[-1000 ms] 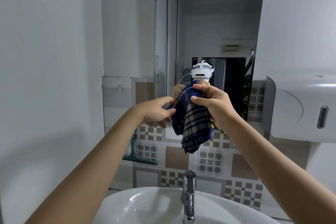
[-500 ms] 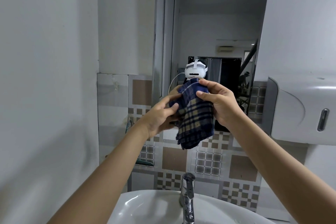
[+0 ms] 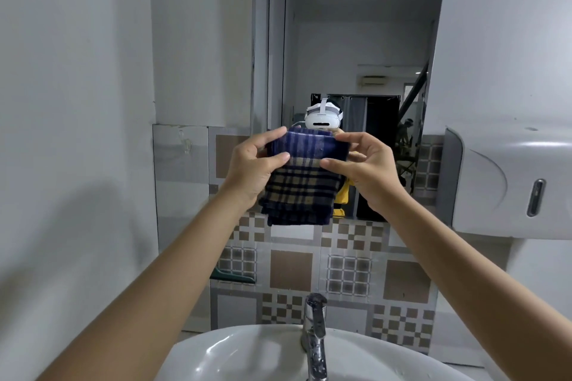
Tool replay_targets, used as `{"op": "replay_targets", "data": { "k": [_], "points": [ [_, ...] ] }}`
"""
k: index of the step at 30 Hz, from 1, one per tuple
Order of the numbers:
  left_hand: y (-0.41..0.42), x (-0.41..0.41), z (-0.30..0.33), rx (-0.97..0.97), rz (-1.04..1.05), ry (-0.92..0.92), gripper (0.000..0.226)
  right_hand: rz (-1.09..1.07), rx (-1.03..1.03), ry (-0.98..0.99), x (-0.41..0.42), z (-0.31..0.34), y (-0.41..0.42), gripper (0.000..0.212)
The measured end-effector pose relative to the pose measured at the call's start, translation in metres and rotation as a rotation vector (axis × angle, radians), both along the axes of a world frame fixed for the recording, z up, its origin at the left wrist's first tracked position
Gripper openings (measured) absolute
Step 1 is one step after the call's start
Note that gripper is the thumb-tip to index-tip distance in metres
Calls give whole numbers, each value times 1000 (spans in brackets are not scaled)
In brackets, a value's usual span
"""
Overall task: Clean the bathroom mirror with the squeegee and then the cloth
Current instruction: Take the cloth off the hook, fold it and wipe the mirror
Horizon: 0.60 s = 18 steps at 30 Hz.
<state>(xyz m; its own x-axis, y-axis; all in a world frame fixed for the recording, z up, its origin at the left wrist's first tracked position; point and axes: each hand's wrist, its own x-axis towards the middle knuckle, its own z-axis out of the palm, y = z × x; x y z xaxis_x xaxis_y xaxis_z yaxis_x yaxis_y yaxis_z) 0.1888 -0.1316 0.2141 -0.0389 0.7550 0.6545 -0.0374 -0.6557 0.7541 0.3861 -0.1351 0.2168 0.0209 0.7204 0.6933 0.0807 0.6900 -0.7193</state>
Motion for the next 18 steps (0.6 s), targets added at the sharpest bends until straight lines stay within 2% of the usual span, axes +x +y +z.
{"op": "replay_targets", "data": {
  "k": [3, 6, 9, 13, 18],
  "points": [
    [6, 0, 13, 233, 229, 275, 45, -26, 47, 25, -2, 5, -3, 54],
    [15, 1, 24, 312, 309, 384, 46, -30, 95, 110, 4, 11, -2, 56],
    [19, 12, 30, 292, 217, 344, 43, -50, 157, 121, 15, 10, -1, 57],
    [21, 30, 34, 209, 92, 229, 39, -159, 246, -10, 34, 3, 1, 55],
    [21, 63, 32, 116, 23, 114, 36, -161, 172, 3, 52, -15, 13, 56]
  ]
}}
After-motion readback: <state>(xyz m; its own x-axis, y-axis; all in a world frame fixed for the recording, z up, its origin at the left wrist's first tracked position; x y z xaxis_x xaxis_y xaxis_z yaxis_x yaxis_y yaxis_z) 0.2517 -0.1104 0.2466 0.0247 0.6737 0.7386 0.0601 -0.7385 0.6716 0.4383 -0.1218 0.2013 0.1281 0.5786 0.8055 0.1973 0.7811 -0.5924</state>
